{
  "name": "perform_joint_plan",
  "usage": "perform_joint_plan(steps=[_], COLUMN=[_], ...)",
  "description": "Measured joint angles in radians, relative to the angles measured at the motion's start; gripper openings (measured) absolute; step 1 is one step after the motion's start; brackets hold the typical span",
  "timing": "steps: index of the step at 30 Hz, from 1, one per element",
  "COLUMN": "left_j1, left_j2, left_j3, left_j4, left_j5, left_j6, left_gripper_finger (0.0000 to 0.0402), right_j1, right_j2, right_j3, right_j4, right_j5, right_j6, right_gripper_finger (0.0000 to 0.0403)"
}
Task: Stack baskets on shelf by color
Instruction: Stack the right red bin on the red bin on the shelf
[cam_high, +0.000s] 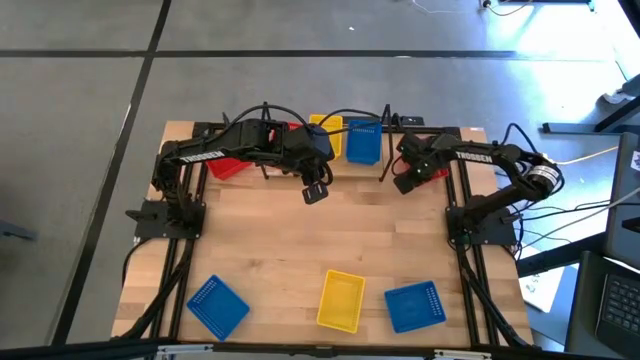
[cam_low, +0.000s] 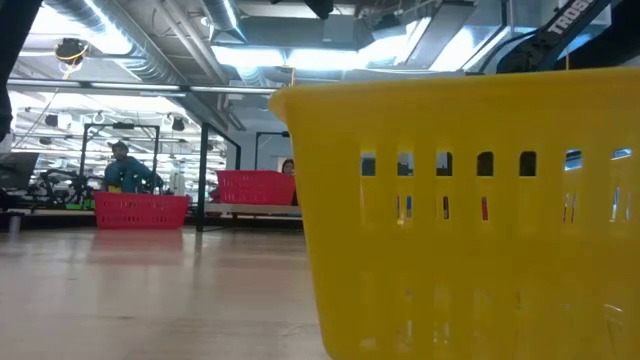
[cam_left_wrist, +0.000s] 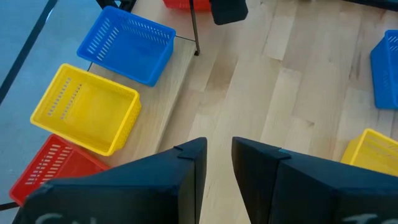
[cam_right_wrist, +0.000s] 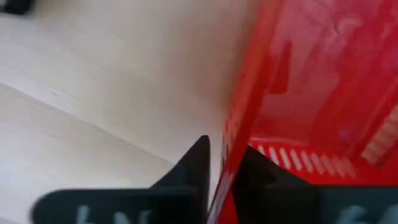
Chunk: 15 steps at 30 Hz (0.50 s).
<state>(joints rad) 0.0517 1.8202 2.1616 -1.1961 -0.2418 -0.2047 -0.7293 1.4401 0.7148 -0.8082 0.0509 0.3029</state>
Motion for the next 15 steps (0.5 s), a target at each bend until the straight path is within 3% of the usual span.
perform_joint_plan(steps=[3, 15], left_j1=[0.000, -0.019], left_j2=[0.000, 0.000], left_j3=[0.000, 0.000], left_j4=[0.000, 0.000], left_j5=[0.000, -0.001], left_j6=[-0.002, -0.002], left_gripper_finger=[0.0067, 0.0067], right_j1=[0.002, 0.099], right_j2=[-0.005, -0.165], right_j3=[-0.006, 0.112], right_j4=[-0.006, -0.254], right_j5=[0.015, 0.090], right_j6=[-0.028, 0.038], right_gripper_finger=[0.0010, 0.0001])
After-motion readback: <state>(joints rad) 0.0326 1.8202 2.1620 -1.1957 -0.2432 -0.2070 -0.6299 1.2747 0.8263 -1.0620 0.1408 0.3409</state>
